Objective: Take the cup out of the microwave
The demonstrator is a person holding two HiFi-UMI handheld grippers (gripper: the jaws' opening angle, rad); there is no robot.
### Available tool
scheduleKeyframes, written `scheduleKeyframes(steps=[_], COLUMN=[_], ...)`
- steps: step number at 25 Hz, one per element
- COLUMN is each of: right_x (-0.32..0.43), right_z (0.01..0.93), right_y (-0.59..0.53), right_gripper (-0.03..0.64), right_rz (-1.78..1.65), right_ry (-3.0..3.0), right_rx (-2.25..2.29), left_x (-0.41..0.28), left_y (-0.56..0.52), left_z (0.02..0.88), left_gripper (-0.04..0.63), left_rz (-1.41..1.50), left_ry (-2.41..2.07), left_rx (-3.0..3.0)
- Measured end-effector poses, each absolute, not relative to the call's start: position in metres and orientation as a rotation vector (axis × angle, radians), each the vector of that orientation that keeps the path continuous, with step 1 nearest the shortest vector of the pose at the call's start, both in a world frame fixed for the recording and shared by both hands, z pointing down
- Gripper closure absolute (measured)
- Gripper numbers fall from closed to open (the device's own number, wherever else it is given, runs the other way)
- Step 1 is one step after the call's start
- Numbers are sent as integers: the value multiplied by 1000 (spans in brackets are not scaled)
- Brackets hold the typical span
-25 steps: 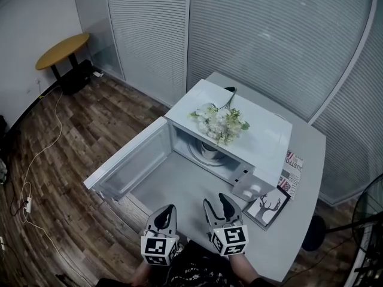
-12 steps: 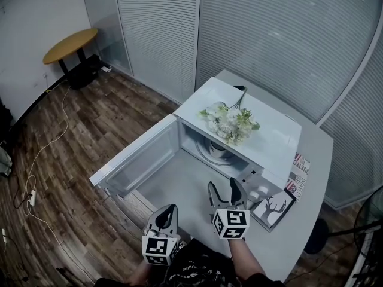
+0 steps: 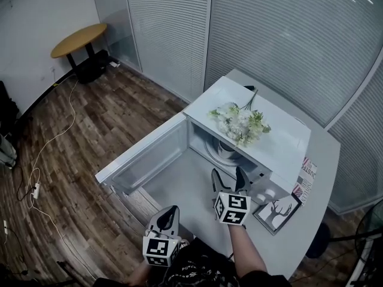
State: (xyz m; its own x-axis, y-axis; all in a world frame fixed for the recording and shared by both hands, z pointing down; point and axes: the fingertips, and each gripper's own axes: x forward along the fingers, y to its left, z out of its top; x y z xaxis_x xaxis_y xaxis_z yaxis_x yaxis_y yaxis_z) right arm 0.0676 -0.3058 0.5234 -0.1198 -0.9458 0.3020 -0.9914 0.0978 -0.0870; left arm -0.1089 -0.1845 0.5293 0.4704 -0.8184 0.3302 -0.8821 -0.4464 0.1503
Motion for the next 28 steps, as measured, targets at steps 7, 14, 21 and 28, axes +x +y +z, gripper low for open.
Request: scheduleKeyframes(steps=[7,14,21,28], right_x=[74,88,92,93], right_z=[533,542,551,564], right_y=[-331,-353,-375,-392], right_gripper=[262,247,233,227], right_rz=[399,404,418,402], right_ry=[-2145,-2075,-2063,-2044], right_rx=[1985,2022,2025,1990], left_x=[-118,-120,-125,-130], left_y=[-185,-180,-180,-182], left_z=[535,543,552,556], left_gripper=[591,591,591,591], left_rz=[331,366,396,425], left_ry=[-1466,-1456,-1463,-1466], left_rx=[2399,2386,2360,2347])
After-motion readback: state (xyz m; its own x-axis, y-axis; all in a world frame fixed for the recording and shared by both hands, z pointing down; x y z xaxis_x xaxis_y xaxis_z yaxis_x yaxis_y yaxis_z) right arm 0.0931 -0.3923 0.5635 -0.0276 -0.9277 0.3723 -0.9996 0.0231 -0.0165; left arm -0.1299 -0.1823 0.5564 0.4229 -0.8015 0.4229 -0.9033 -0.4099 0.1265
